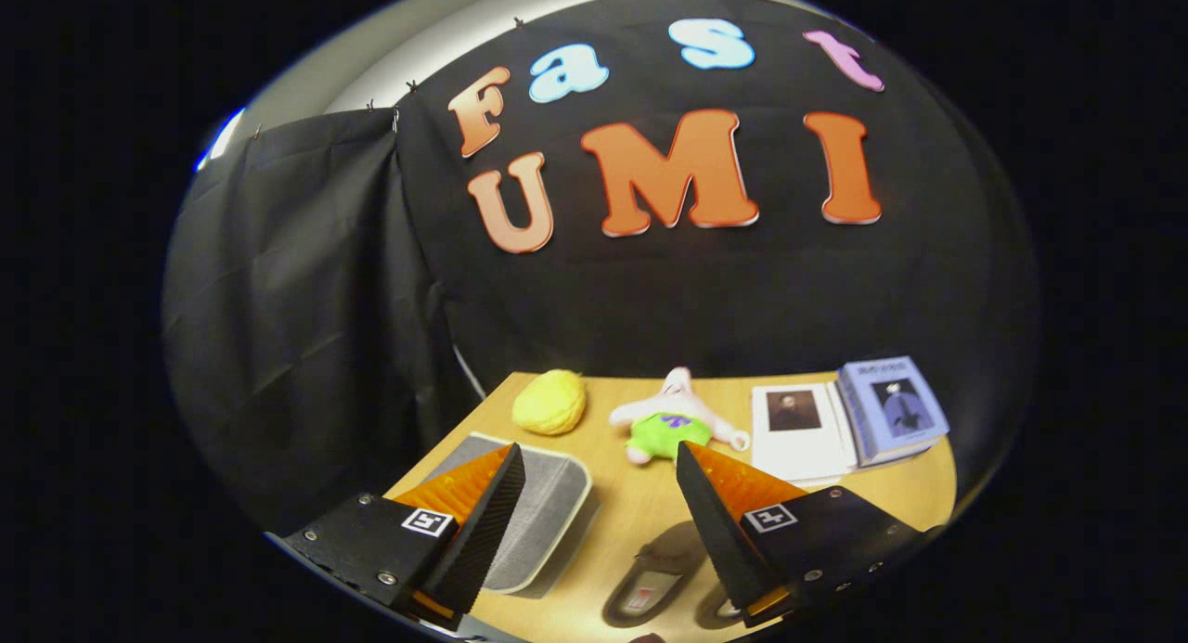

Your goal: Open the storage box then place both shoes into the box .Put the left shoe in first, then the right shoe, with the right side of both shoes facing outward in a uniform manner.

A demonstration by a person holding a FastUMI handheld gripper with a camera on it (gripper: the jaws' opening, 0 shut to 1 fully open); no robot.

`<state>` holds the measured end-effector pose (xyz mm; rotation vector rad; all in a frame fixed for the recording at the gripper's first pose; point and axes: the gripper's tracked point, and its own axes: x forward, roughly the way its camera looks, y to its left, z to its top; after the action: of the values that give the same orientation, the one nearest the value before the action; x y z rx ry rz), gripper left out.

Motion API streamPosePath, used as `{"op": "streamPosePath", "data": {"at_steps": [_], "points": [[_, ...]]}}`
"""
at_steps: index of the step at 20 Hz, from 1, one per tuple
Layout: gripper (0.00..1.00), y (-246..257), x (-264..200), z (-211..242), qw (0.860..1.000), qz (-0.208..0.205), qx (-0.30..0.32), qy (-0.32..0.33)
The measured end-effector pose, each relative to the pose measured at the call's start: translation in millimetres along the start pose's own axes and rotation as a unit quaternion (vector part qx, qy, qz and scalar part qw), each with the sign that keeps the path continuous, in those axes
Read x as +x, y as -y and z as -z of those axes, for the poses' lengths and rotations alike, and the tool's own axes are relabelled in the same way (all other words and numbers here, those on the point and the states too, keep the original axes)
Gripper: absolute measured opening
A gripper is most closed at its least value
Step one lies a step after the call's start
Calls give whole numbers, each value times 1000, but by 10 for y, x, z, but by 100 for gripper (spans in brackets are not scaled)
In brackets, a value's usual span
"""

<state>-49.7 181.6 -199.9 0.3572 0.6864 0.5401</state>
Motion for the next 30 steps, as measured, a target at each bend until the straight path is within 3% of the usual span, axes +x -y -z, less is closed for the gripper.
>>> {"op": "streamPosePath", "data": {"at_steps": [3,6,10,17,22,24,26,30], "points": [[97,-175,230,312,995,-47,73,-49],[96,-303,428,636,987,-74,100,-99],[97,-532,662,1051,966,-123,145,-175],[96,-417,1004,1662,945,-117,197,-234],[96,-614,1041,1908,912,-157,267,-270],[94,-624,1068,1926,908,-157,277,-273],[90,-606,1030,1868,906,-164,284,-268],[72,-510,919,1693,905,-169,301,-249]]}}
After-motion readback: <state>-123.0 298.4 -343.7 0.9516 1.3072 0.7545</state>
